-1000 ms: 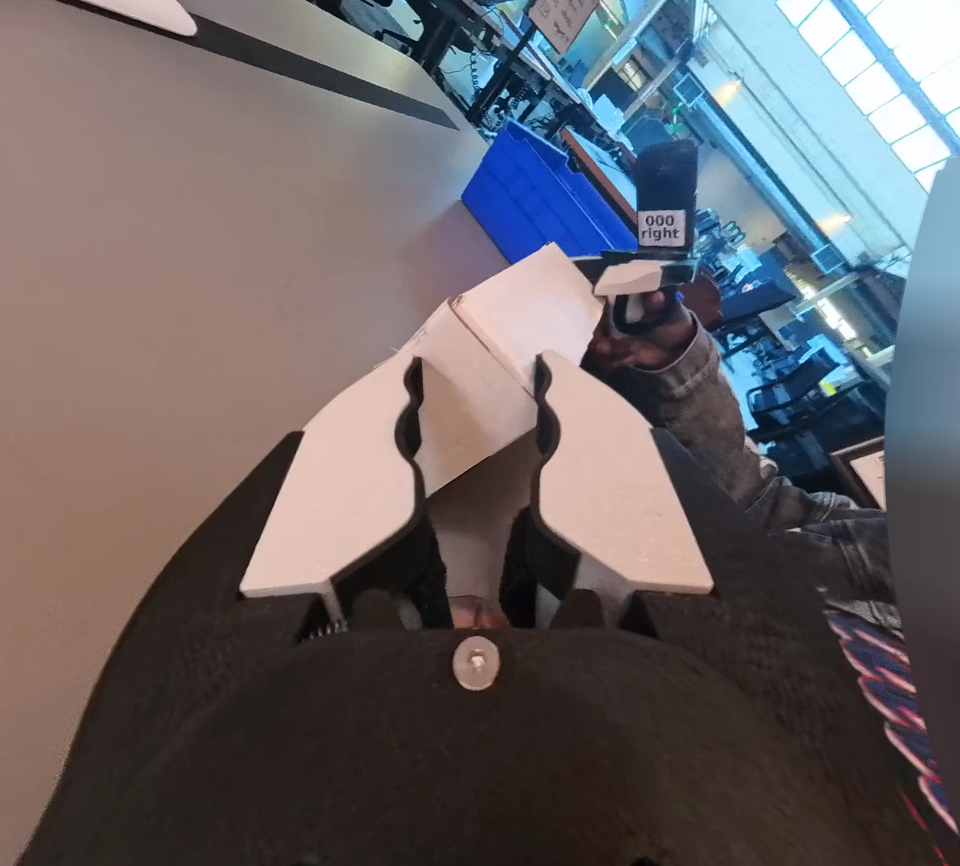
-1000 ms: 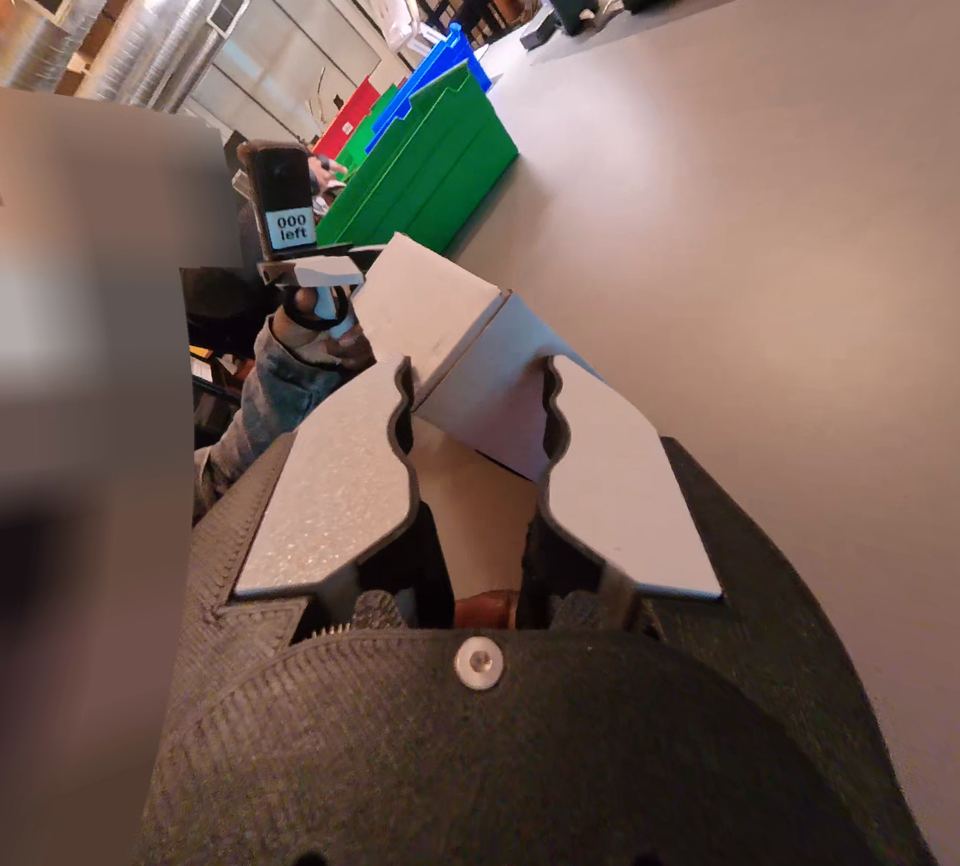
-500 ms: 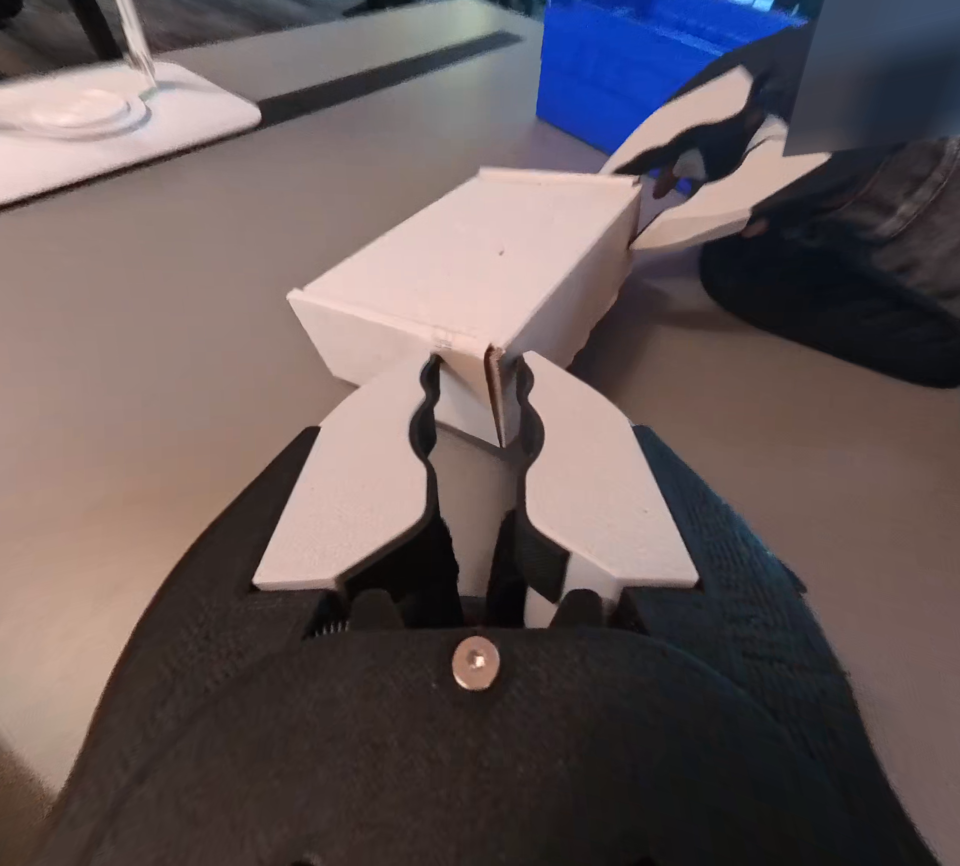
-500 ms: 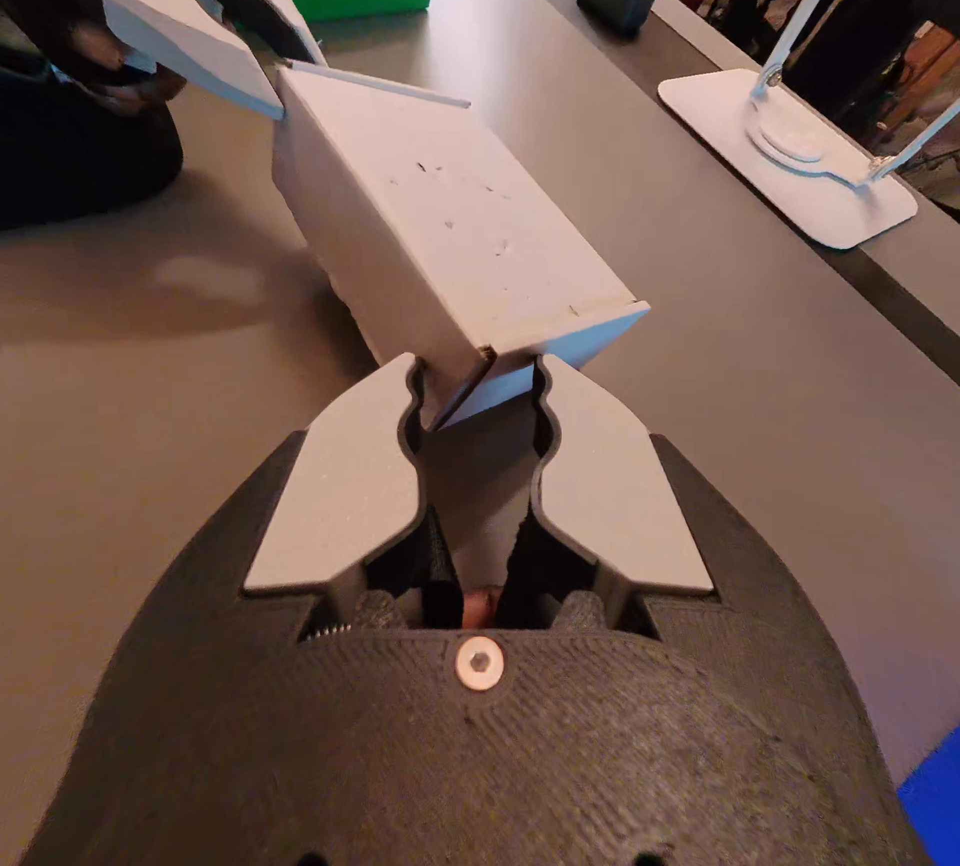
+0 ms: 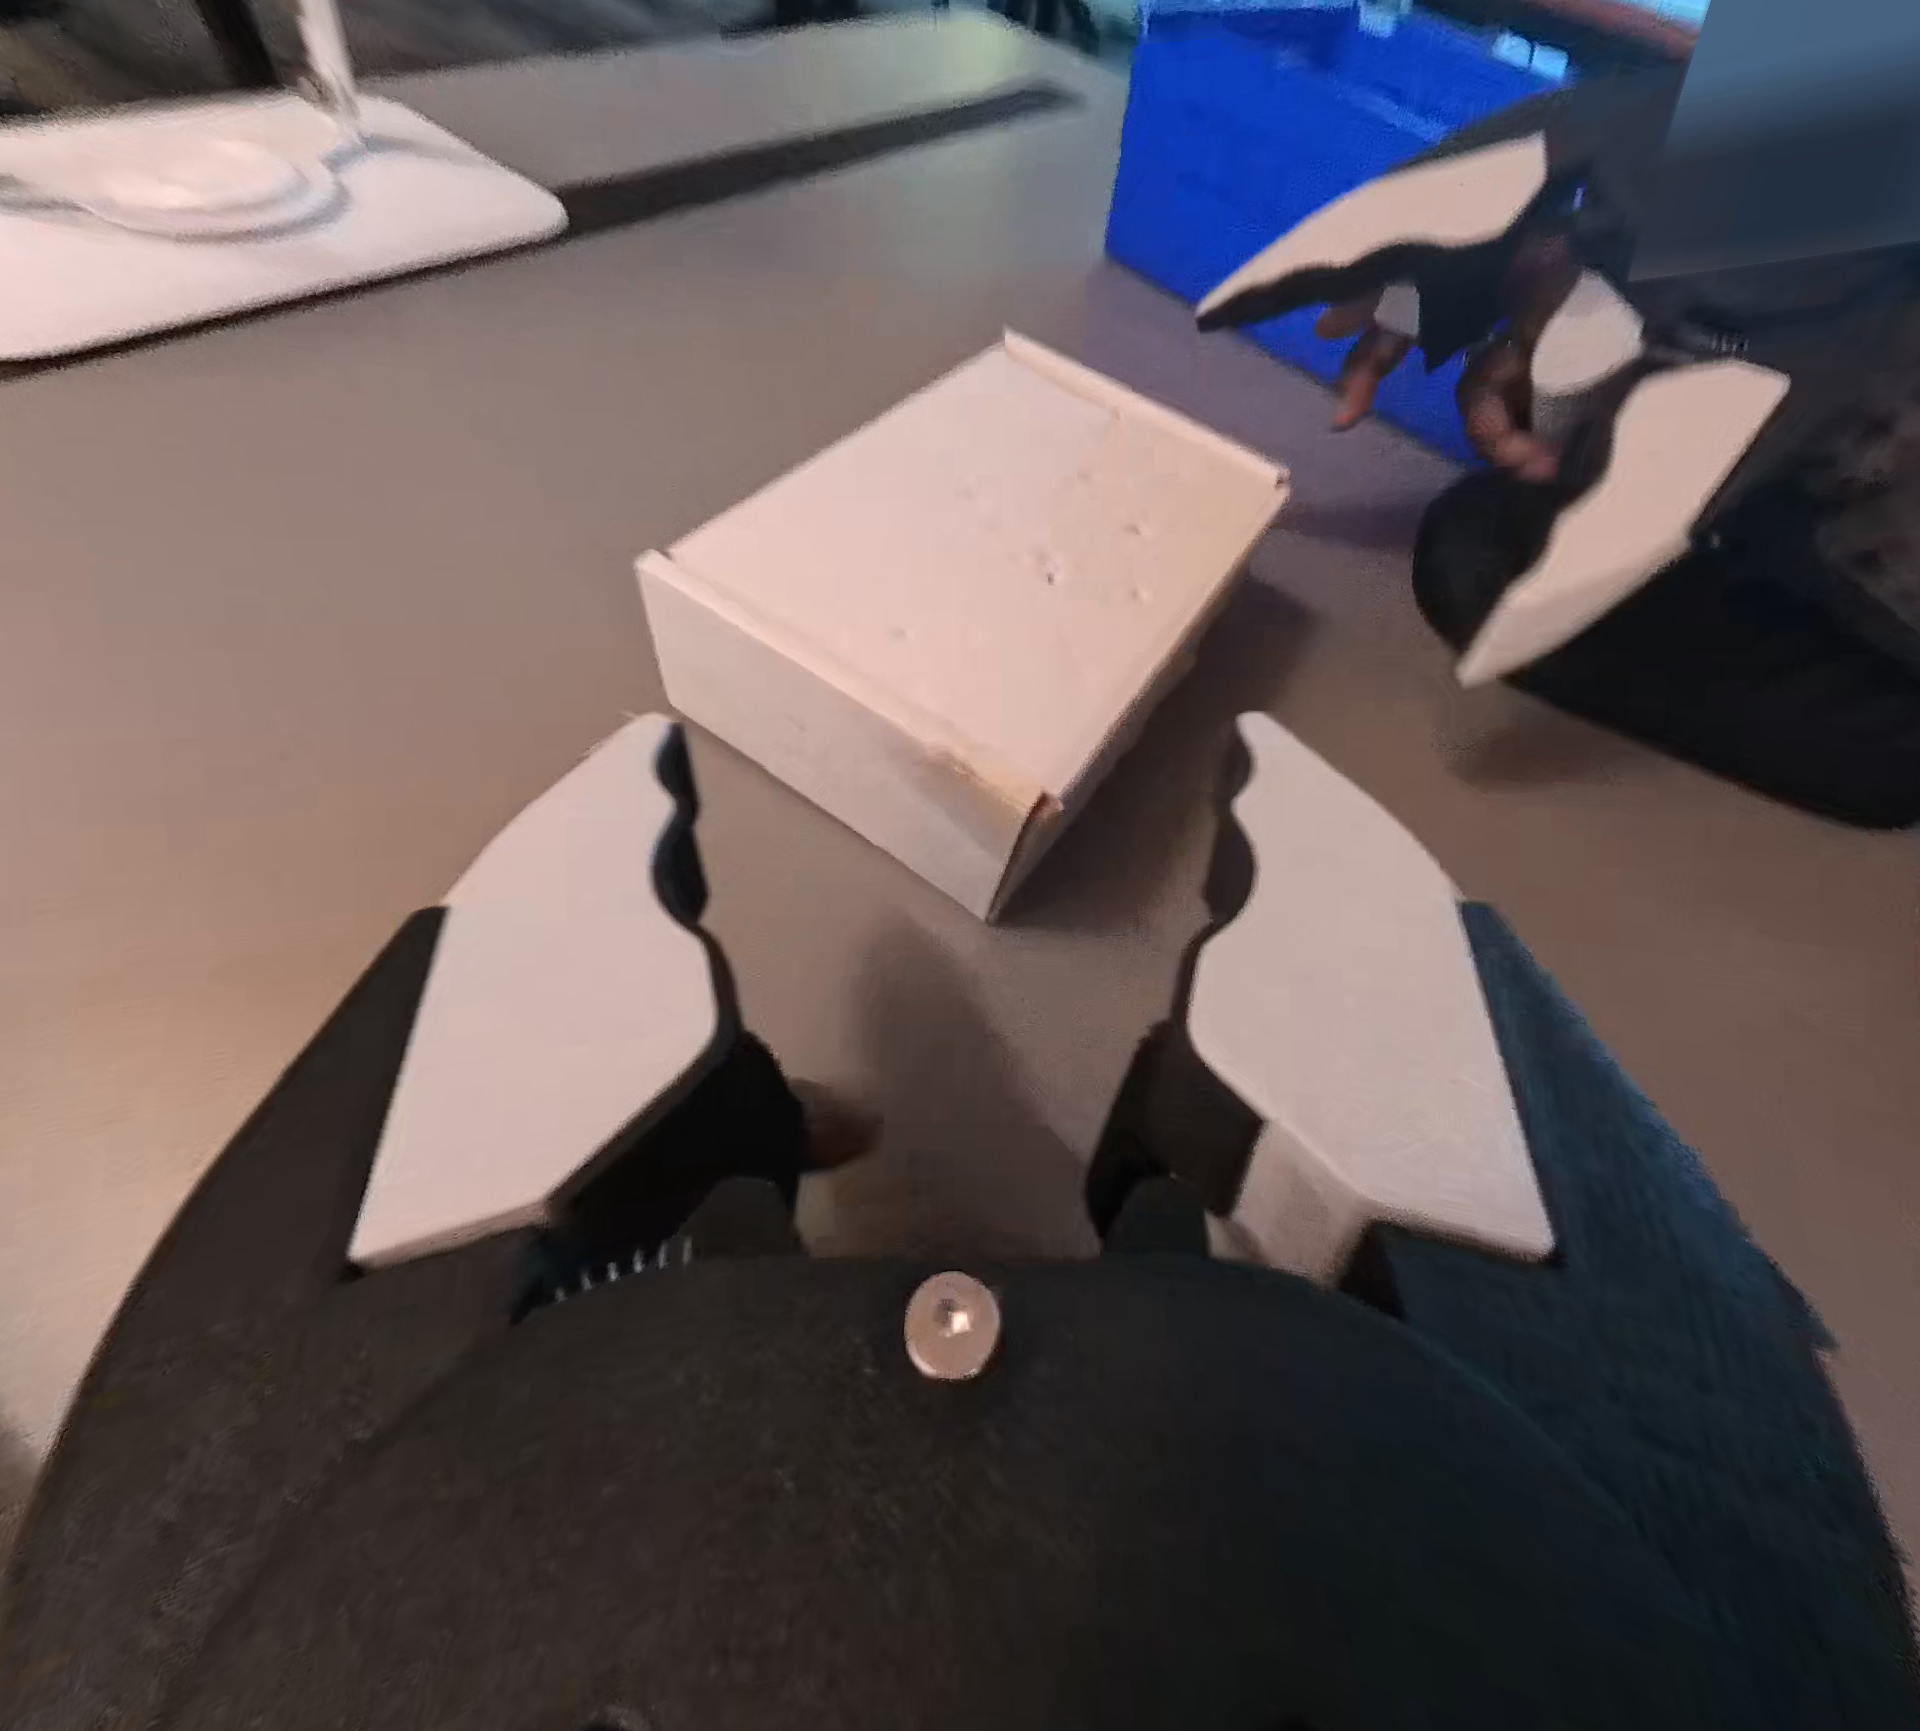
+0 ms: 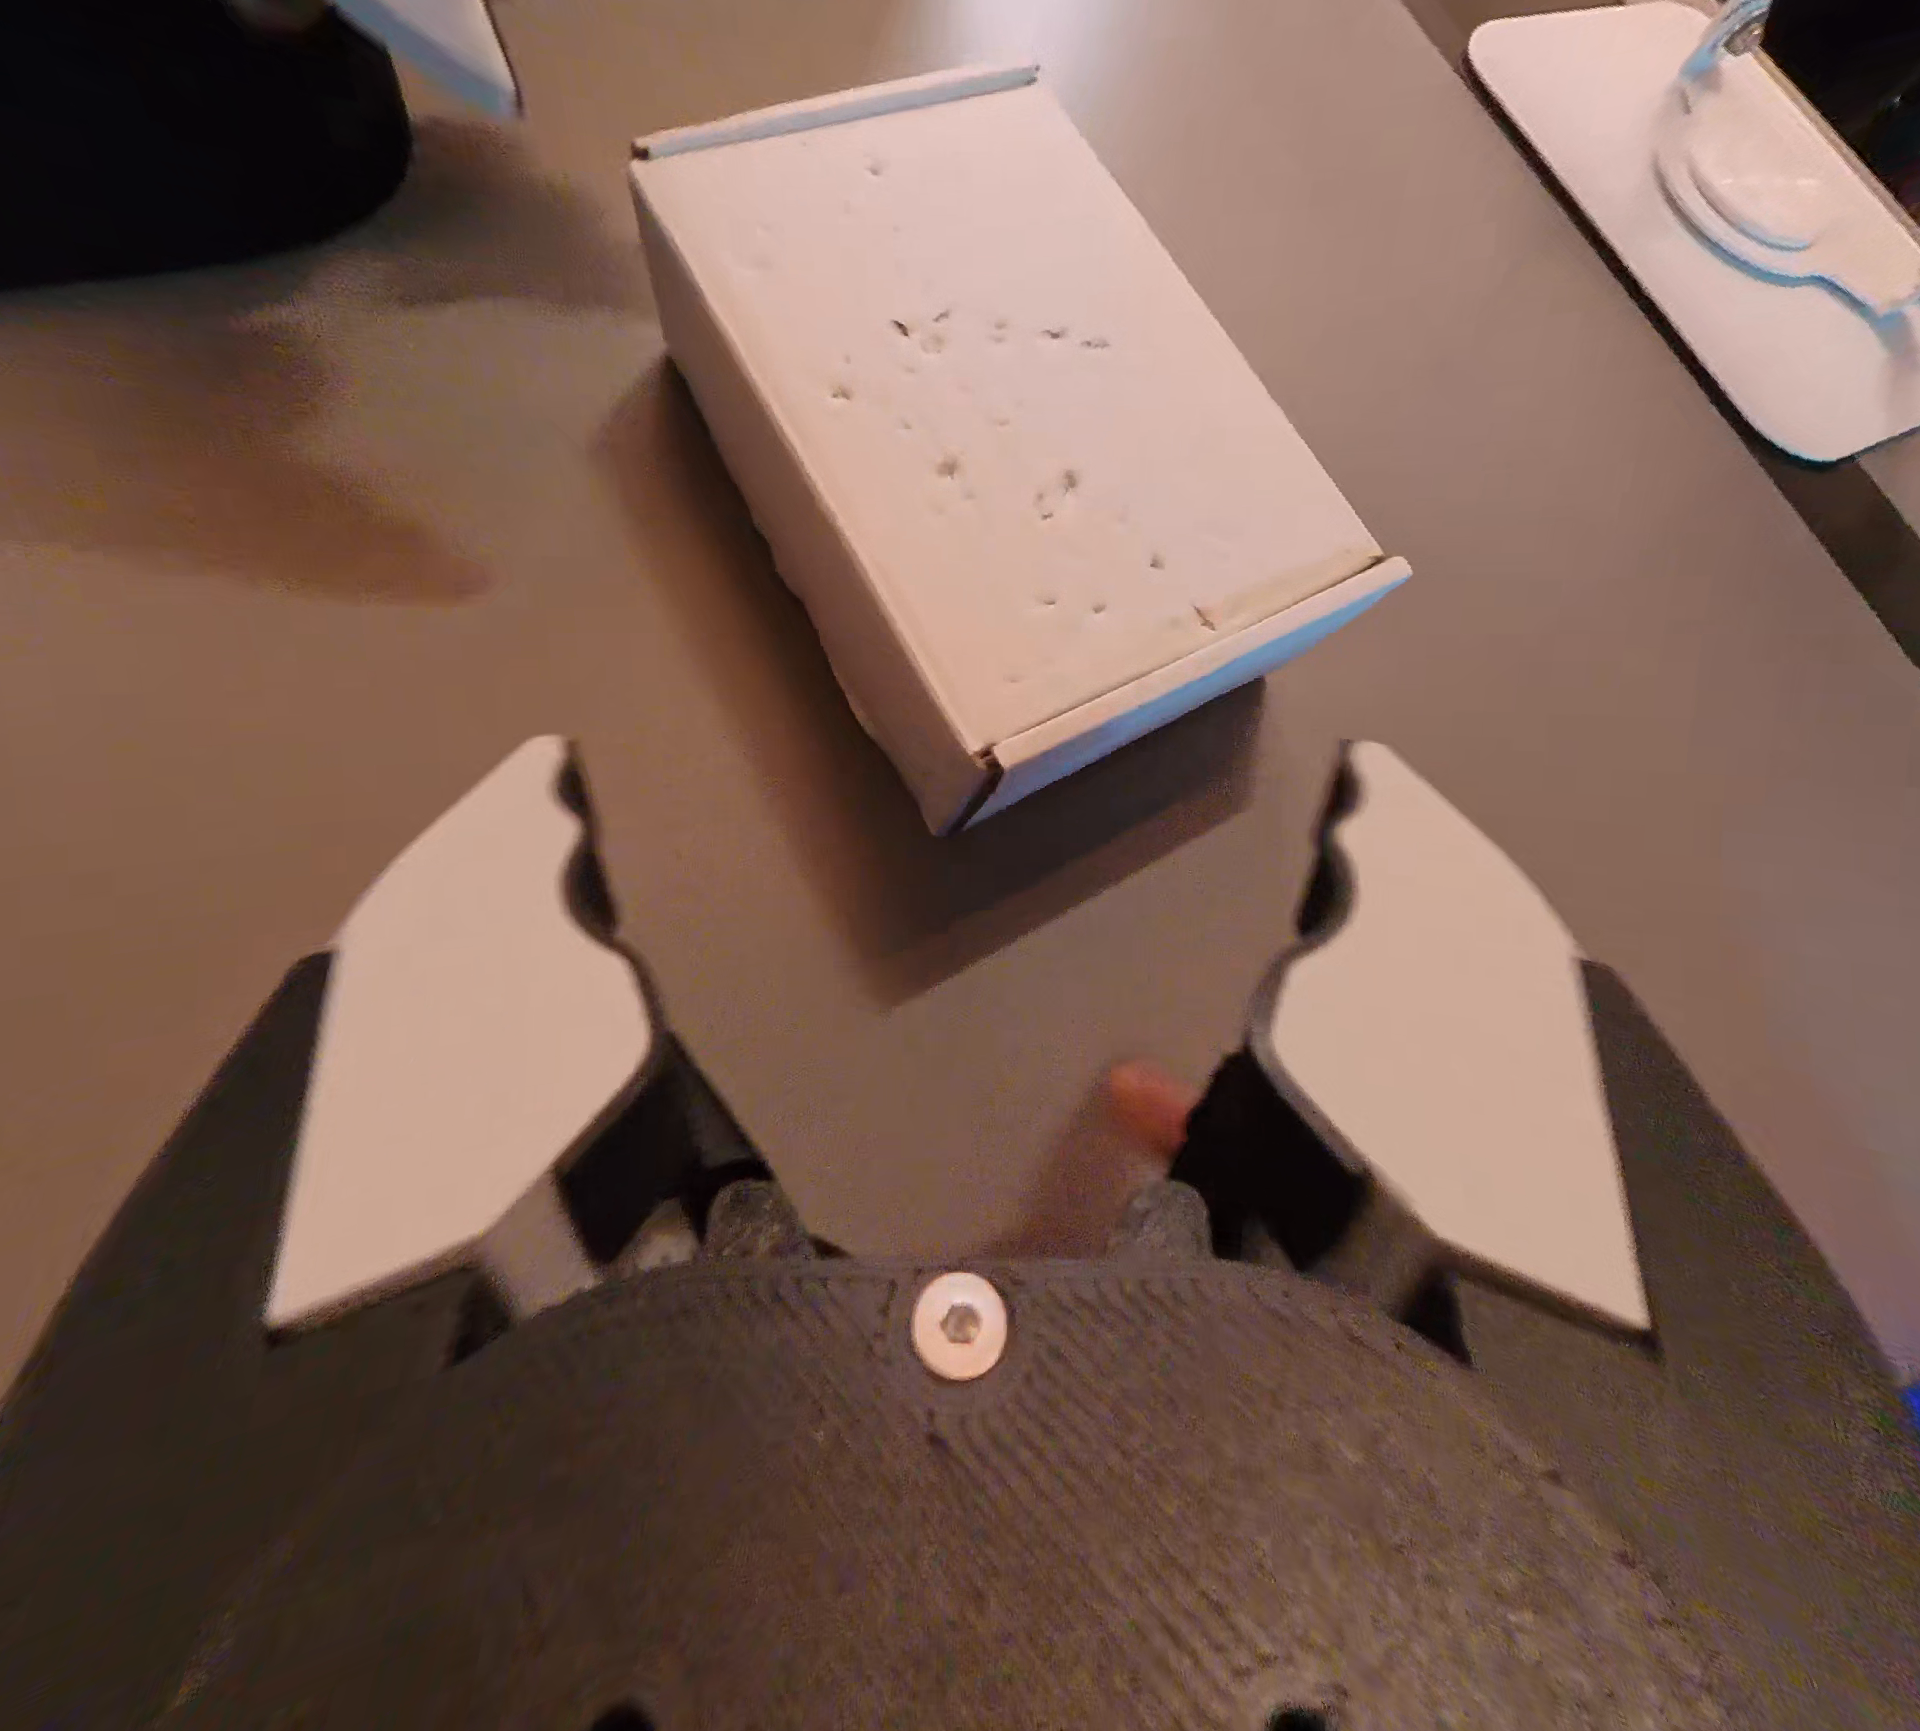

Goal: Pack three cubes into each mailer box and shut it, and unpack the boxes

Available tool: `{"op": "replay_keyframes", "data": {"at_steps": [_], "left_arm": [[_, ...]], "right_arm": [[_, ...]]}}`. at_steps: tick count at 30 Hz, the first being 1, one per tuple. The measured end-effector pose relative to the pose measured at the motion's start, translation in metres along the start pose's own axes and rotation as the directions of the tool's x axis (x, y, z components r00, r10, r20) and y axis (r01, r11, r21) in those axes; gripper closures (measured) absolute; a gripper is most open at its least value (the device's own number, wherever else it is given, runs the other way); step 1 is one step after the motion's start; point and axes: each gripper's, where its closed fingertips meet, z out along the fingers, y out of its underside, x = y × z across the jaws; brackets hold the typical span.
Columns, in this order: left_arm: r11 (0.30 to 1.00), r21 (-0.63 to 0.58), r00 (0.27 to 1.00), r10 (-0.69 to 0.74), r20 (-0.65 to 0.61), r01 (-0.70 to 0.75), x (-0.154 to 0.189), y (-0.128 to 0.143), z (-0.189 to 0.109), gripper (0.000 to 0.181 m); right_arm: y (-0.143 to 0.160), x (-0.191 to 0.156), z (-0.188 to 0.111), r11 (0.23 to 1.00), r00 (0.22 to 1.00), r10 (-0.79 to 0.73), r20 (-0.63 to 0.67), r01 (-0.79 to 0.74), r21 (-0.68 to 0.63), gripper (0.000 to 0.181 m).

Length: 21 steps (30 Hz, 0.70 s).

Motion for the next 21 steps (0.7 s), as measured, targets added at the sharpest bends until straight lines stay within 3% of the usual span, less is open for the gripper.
{"op": "replay_keyframes", "data": {"at_steps": [1, 5, 10, 16, 21], "left_arm": [[0.999, 0.049, 1.000, -0.006, 0.010, 0.006, -0.003, -0.006, -0.003, 0.076], [0.978, 0.208, 0.998, -0.009, 0.066, -0.005, -0.012, -0.027, -0.012, 0.056], [0.975, 0.218, 0.997, 0.012, 0.080, -0.029, -0.011, -0.027, -0.012, 0.053], [0.958, 0.285, 0.997, -0.010, 0.073, -0.011, -0.013, -0.034, -0.019, 0.053], [0.943, 0.333, 0.997, -0.014, 0.079, -0.013, -0.016, -0.040, -0.023, 0.053]], "right_arm": [[0.000, -0.002, -0.001, 0.999, 1.000, -0.018, 0.005, 0.018, -0.032, 0.040], [-0.023, -0.011, -0.008, 0.983, 0.988, -0.136, 0.080, 0.145, -0.116, 0.035], [-0.071, -0.019, 0.004, 0.946, 0.935, -0.247, 0.255, 0.289, -0.146, 0.035], [-0.044, -0.011, 0.051, 0.799, 0.877, -0.197, 0.439, 0.403, -0.446, 0.035], [-0.043, 0.007, 0.079, 0.790, 0.888, -0.178, 0.423, 0.386, -0.477, 0.035]]}}
